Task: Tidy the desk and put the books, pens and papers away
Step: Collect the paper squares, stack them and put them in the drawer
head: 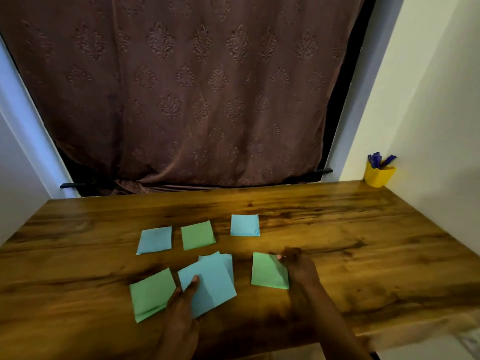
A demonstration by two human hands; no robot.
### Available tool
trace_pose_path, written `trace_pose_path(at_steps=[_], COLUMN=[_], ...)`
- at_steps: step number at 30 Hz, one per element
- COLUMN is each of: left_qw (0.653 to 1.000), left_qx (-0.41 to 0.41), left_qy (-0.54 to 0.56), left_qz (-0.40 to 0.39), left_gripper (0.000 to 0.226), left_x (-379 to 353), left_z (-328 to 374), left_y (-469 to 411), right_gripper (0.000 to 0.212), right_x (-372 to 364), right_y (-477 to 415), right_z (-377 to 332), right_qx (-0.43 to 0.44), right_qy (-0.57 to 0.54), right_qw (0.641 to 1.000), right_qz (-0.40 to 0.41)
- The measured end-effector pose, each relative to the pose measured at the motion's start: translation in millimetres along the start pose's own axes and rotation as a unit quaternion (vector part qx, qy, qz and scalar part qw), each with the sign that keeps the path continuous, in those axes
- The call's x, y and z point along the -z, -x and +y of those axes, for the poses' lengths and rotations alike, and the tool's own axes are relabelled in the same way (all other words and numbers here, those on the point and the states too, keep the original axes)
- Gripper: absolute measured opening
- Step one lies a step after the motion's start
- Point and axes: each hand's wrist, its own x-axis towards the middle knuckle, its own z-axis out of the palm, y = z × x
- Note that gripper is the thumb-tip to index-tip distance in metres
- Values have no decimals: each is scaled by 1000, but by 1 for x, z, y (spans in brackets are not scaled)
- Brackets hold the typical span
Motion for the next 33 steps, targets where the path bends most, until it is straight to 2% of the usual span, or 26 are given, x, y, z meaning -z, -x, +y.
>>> trace_pose_path(at_steps=[2, 3, 6, 7, 9, 11, 12, 13, 14, 15, 16, 17, 18, 19, 20, 21, 22, 25, 27, 30, 33], left_qw=[1000, 1000, 996, 995, 991, 989, 985, 969, 934, 882, 814, 751, 705, 674, 656, 647, 641, 640, 630, 621, 627], left_qx=[3, 6, 41, 54, 65, 54, 17, -49, -121, -187, -236, -251, -262, -275, -290, -311, -330, -320, -324, -354, -393], left_qy=[-12, -26, -65, -73, -92, -109, -144, -220, -315, -411, -510, -595, -651, -680, -692, -693, -690, -695, -701, -694, -669], left_qz=[4, -1, -35, -45, -71, -87, -90, -101, -116, -133, -146, -134, -104, -83, -73, -69, -60, -73, -85, -84, -72], left_gripper=[44, 44, 42, 42, 36, 15, 4, 5, 4, 23, 51, 76, 87, 87, 82, 76, 72, 68, 67, 61, 54], left_x=[-19, -27, -53, -61, -80, -94, -96, -94, -89, -82, -74, -67, -61, -54, -47, -42, -39, -36, -35, -17, 17], left_z=[-5, -9, -31, -37, -46, -54, -60, -66, -71, -78, -85, -90, -95, -102, -108, -114, -118, -123, -123, -124, -118], left_y=[6, 8, 11, 14, 23, 30, 31, 31, 31, 28, 24, 22, 21, 16, 16, 16, 16, 20, 22, 25, 28], right_gripper=[28, 25, 29, 33, 37, 36, 34, 32, 30, 30, 29, 30, 33, 40, 49, 56, 61, 74, 72, 66, 58], right_x=[9, 13, 11, 9, 14, 29, 40, 52, 65, 77, 88, 94, 98, 99, 98, 94, 90, 81, 77, 57, 21], right_y=[6, 10, 31, 38, 37, 22, 13, 3, -9, -18, -26, -35, -43, -50, -53, -54, -53, -44, -43, -26, 9], right_z=[-3, -5, -5, -2, 8, 21, 28, 36, 43, 49, 55, 61, 70, 81, 92, 103, 113, 124, 126, 125, 118], right_qx=[39, 39, -26, -34, -30, -24, -20, -12, -2, 6, 14, 22, 27, 29, 37, 44, 63, 108, 126, 199, 298], right_qy=[-24, -70, -176, -178, -178, -218, -245, -265, -271, -268, -248, -215, -135, -2, 153, 269, 315, 269, 266, 314, 335], right_qw=[998, 997, 964, 956, 962, 966, 963, 960, 960, 962, 968, 976, 990, 999, 987, 961, 944, 948, 942, 917, 887], right_qz=[30, 8, -196, -229, -205, -139, -112, -87, -63, -46, -29, -6, 11, 20, 31, 53, 81, 132, 160, 142, 107])
